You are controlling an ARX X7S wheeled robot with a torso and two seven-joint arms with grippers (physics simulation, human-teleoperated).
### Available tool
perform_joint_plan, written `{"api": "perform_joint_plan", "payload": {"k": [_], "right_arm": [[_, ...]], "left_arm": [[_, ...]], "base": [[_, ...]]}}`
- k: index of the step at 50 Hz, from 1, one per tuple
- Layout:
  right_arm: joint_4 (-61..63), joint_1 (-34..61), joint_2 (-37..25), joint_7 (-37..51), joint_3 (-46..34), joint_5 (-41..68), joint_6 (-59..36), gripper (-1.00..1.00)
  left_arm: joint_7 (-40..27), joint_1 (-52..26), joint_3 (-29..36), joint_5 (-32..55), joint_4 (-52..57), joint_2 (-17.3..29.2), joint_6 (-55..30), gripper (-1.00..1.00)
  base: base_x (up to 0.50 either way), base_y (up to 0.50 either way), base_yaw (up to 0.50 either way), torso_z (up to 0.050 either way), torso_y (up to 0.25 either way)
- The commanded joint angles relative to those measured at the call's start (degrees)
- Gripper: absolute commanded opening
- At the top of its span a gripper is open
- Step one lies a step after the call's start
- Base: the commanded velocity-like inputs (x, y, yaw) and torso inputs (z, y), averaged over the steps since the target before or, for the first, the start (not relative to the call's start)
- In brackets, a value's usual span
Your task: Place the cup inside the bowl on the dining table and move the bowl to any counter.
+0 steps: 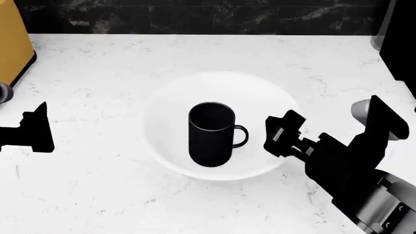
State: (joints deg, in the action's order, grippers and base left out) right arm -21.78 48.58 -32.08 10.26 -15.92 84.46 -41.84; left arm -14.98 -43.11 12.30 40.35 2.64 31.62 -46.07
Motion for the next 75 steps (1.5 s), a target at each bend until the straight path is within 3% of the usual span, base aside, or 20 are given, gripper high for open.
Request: {"api": "perform_joint_plan", "payload": {"k": [1,13,21,35,50,75], "right_arm": [[2.9,2.0,-1.2,1.8,0.2,0.4,-0.7,1.0],[6.5,4.7,-3.1,5.5,0.3,-0.8,-1.0,1.0],[11.6,6.9,-5.8,6.4,-2.5,-7.3,-0.2,1.0],[26.0,5.4,-12.1,3.3,-13.0,-29.5,7.2,1.0],[30.2,5.1,-13.6,4.9,-10.2,-27.4,8.2,1.0],[29.9,2.5,-12.9,2.9,-9.7,-31.9,15.4,1.0]], "left_arm": [[0.1,0.0,0.1,0.0,-0.1,0.0,0.1,1.0],[-0.4,-0.8,0.2,0.3,0.2,-0.3,-0.5,1.0],[-0.1,-1.5,0.3,0.5,-0.1,-0.2,-0.5,1.0],[-3.6,-2.0,1.2,-0.9,4.1,0.2,-2.1,1.0],[-7.4,-5.9,-0.9,3.0,10.9,1.3,-8.9,1.0],[-5.9,-23.9,2.4,4.2,3.8,-1.7,-16.2,1.0]], "base": [[0.0,0.0,0.0,0.0,0.0],[0.0,0.0,0.0,0.0,0.0],[0.0,0.0,0.0,0.0,0.0],[0.0,0.0,0.0,0.0,0.0],[0.0,0.0,0.0,0.0,0.0],[0.0,0.0,0.0,0.0,0.0]]}}
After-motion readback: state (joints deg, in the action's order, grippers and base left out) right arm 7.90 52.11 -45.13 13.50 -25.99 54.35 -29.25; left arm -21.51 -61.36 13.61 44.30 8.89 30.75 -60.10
